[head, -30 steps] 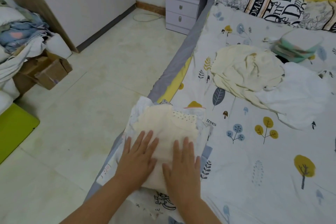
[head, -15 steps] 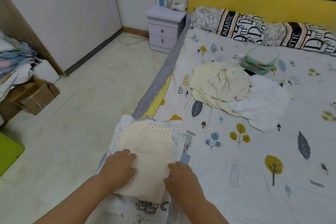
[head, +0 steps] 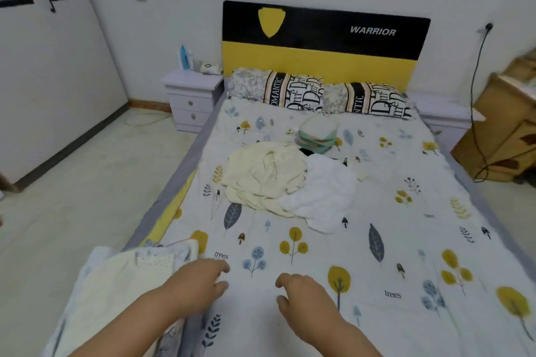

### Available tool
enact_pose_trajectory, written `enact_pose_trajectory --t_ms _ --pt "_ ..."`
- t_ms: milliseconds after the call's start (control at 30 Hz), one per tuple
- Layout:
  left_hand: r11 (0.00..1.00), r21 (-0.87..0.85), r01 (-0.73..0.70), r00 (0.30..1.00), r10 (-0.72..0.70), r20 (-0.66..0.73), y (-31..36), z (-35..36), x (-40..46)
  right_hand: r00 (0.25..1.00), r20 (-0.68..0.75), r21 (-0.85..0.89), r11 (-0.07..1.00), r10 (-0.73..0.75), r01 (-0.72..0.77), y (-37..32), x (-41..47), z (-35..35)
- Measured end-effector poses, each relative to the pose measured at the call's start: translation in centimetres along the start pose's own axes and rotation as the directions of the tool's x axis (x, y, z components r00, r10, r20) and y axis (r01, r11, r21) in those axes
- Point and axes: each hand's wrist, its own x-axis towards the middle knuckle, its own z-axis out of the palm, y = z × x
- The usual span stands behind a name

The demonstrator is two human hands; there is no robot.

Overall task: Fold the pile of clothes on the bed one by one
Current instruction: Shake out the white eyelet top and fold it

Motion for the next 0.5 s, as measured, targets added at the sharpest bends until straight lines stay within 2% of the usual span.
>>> enact_pose_trajectory --t_ms 267,500 --pt "0.998 -0.056 -0.016 1.0 0.015 -0.028 10.0 1.7 6.9 0.998 -0.037 -0.041 0.998 0.054 -0.056 12.8 -0.6 -5.1" --pt "0.993 -0.114 0.044 0.997 -0.05 -0.051 13.3 4.0 13.1 0.994 0.013 -0.107 0.988 0.109 -0.107 20.6 3.0 -7.0"
